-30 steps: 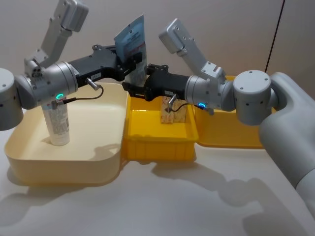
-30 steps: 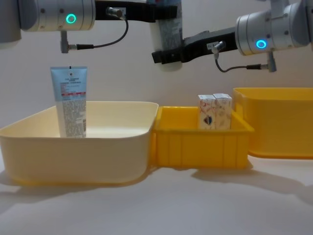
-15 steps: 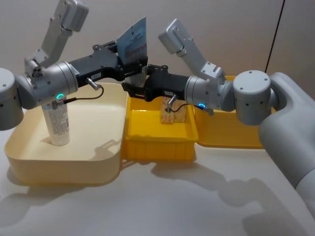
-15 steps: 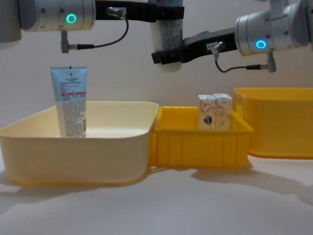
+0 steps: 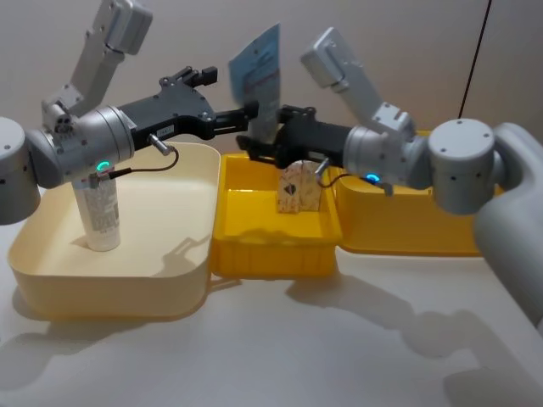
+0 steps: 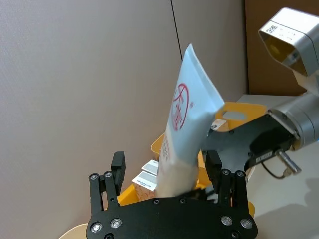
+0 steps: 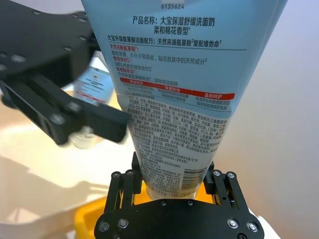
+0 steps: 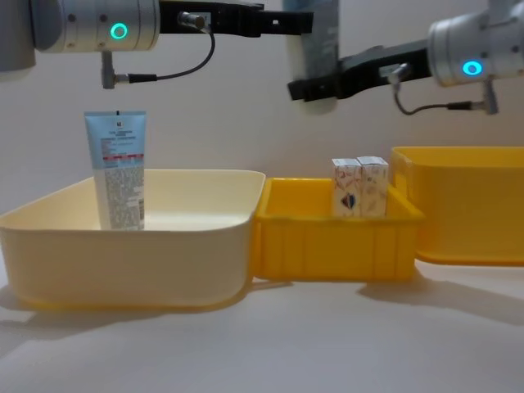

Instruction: Bimanual collaborative sorting of washing and personal care products

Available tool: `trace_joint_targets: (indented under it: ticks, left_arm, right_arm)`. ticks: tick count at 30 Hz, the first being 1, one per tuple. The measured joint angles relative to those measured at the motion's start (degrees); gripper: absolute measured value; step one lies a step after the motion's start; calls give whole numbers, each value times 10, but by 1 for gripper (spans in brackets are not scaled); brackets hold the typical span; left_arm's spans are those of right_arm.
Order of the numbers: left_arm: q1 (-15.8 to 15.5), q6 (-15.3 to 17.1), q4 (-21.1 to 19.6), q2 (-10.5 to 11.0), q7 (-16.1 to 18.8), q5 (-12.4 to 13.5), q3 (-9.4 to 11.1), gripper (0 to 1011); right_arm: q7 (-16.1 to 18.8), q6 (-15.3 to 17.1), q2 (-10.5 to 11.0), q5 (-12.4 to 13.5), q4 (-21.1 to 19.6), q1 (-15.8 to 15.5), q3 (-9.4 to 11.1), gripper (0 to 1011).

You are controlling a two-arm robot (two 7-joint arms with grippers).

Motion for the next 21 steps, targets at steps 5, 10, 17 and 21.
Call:
trace_joint_targets:
  ticks: [5, 10, 17, 21]
  left_arm:
    - [0, 0, 0, 0, 0, 0, 0, 1002]
    - [0, 0, 0, 0, 0, 0, 0, 1002]
    - [0, 0, 0, 0, 0, 0, 0, 1002]
    - [0, 0, 0, 0, 0, 0, 0, 1002]
  right_arm:
    - [-10, 13, 21, 3, -18, -9, 10, 666]
    - [-27, 30, 47, 6, -42, -21, 24, 666]
    - [-57, 58, 73, 9, -68, -36, 45, 666]
    - [-77, 73, 82, 10, -77, -42, 56, 666]
